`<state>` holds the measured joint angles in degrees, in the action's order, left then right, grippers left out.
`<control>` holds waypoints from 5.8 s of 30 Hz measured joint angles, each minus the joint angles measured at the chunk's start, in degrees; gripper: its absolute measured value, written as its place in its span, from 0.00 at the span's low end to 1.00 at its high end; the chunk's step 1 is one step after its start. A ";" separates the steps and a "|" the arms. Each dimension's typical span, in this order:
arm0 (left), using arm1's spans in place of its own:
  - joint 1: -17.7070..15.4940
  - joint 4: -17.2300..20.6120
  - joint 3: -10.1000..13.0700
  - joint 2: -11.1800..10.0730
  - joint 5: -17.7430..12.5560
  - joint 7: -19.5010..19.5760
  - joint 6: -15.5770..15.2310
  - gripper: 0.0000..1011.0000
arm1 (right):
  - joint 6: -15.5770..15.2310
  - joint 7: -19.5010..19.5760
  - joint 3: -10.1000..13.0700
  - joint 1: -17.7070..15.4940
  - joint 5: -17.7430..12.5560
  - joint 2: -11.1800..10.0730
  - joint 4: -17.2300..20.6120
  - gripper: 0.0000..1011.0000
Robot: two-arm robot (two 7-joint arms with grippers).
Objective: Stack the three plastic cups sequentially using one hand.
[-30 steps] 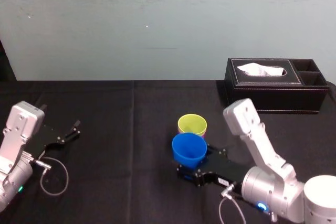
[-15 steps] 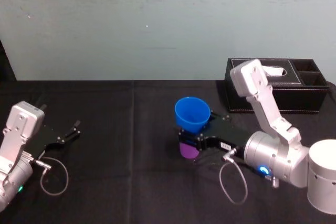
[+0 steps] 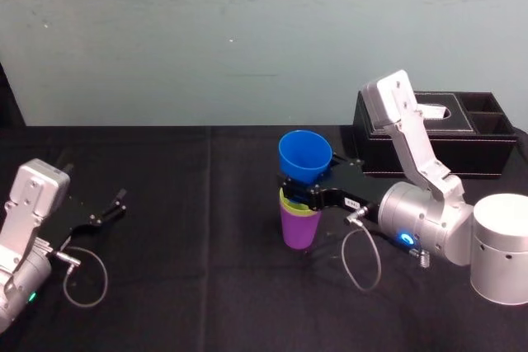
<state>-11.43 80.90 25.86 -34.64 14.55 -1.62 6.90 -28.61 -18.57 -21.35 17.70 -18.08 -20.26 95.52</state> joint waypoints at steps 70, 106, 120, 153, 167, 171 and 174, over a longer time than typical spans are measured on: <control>0.00 0.00 0.00 0.00 0.00 0.00 0.00 0.99 | 3.58 0.45 -1.60 3.29 -0.12 1.79 -10.20 0.99; 0.00 0.00 0.00 0.00 0.00 0.00 0.00 0.99 | 18.69 13.58 8.02 -12.17 6.39 3.42 -4.71 0.99; 0.00 0.00 0.00 0.00 0.00 0.00 0.00 0.99 | 21.86 16.41 9.50 -15.15 9.97 6.00 -8.96 0.99; 0.00 0.00 0.00 0.00 0.00 0.00 0.00 0.99 | 21.95 16.28 9.53 -15.06 10.47 6.29 -9.42 0.99; 0.00 0.00 0.00 0.00 0.00 0.00 0.00 0.99 | 21.95 16.28 9.53 -15.06 10.42 6.27 -9.40 0.99; 0.00 0.00 0.00 0.00 0.00 0.00 0.00 0.99 | 21.95 16.28 9.53 -15.06 10.41 6.27 -9.40 0.99; 0.00 0.00 0.00 0.00 0.00 0.00 0.00 0.99 | 21.95 16.28 9.53 -15.06 10.41 6.27 -9.40 0.99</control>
<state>-11.43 80.90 25.86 -34.65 14.55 -1.62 6.90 -6.66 -2.29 -11.82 2.65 -7.66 -13.99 86.13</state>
